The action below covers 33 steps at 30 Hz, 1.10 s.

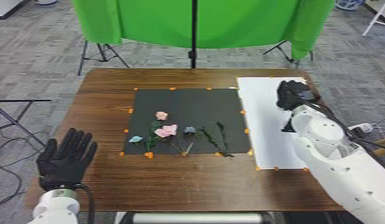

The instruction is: Arrange flowers

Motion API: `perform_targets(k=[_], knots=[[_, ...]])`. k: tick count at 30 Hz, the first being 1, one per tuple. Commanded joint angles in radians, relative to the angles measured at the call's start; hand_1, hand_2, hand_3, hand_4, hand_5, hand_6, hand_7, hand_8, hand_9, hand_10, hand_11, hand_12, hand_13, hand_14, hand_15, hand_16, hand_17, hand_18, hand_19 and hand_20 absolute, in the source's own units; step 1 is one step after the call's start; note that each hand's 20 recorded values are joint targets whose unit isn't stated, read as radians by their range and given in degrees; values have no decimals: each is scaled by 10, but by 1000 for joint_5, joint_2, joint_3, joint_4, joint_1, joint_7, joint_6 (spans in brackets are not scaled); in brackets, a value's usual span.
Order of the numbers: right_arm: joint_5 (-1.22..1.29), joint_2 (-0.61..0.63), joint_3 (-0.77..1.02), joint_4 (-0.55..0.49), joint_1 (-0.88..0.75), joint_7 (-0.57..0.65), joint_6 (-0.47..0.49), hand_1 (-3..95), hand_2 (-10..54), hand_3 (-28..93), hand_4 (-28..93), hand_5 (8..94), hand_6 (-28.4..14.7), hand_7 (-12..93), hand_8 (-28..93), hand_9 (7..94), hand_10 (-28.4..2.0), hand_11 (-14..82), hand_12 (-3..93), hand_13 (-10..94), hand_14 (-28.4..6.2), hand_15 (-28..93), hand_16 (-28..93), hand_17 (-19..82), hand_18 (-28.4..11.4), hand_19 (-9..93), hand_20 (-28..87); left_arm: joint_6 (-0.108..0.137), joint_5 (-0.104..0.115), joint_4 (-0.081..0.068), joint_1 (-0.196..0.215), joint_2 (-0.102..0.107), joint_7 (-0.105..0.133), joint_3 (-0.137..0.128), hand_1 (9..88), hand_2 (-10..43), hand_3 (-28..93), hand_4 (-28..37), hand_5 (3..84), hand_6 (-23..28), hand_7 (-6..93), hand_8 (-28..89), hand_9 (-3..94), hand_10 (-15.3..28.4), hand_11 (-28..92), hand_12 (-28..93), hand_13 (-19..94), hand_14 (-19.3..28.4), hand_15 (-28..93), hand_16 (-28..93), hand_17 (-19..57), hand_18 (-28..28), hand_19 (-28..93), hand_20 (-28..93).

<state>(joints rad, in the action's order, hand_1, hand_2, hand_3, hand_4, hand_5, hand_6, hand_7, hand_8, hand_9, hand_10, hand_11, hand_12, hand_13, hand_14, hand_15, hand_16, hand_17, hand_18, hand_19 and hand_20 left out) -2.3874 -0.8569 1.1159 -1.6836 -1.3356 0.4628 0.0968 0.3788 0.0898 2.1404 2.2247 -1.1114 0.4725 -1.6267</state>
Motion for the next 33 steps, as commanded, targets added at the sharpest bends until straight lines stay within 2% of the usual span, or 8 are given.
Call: perform_targets(k=[1,12,15,17,19,24,30,33], knots=[[16,-83,-121,-158,41,-133,9,625,-95,735,-283,727,6,530,47,827,-99,201,463,725,-64,461,400,357,-223,863,326,4,2,-5,0,-3,-22,8,276,120,810,-283,501,119,111,-95,411,164,231,91,303,169,361,-76,-60,144,361,115],[-83,-220,-226,-117,54,-191,66,607,-95,728,-283,712,1,536,57,809,-107,204,465,706,-66,471,398,345,-221,862,333,-42,-28,-9,3,7,-37,3,276,119,808,-283,499,117,110,-96,408,163,228,90,302,168,360,-76,-60,144,362,116],[-63,-213,-218,-131,36,-165,91,606,-95,728,-283,708,3,542,53,807,-106,207,461,704,-66,474,395,344,-221,861,334,-37,-36,-4,12,8,-39,-2,276,117,807,-283,497,117,110,-96,407,164,226,91,301,167,357,-76,-60,144,361,115],[-75,-200,-214,-150,14,-155,90,604,-95,728,-283,705,2,543,55,803,-108,207,460,699,-66,475,395,343,-222,861,336,-21,-69,2,16,7,-49,-1,276,117,805,-283,496,116,109,-95,407,164,226,91,301,167,355,-75,-61,145,361,115],[-94,-197,-216,-154,2,-163,93,602,-95,729,-283,698,2,546,57,798,-110,207,458,692,-67,478,394,340,-222,862,338,-39,-58,5,27,7,-46,-6,277,117,803,-283,496,116,109,-95,407,164,226,92,301,167,354,-75,-61,145,361,115],[-128,-194,-214,-160,-22,-175,106,596,-95,729,-283,680,0,542,51,779,-109,201,445,675,-65,486,388,332,-221,861,341,-22,-72,1,22,4,-54,-2,277,118,801,-283,495,116,109,-94,406,163,225,93,300,166,352,-73,-61,145,361,114],[-136,-178,-203,-162,-37,-174,106,575,-95,722,-283,651,-18,461,-21,720,-124,189,340,636,-69,466,365,309,-221,840,341,-26,-82,1,20,5,-57,0,277,118,801,-283,495,117,108,-94,404,163,224,93,299,166,348,-72,-61,145,361,114],[-122,-170,-195,-170,-41,-163,94,553,-95,748,-283,647,-13,299,-121,657,-145,241,203,609,-81,471,338,303,-224,840,344,-29,-81,1,21,4,-61,-1,277,119,800,-283,495,117,107,-93,402,163,224,94,296,166,348,-72,-61,145,360,114]])
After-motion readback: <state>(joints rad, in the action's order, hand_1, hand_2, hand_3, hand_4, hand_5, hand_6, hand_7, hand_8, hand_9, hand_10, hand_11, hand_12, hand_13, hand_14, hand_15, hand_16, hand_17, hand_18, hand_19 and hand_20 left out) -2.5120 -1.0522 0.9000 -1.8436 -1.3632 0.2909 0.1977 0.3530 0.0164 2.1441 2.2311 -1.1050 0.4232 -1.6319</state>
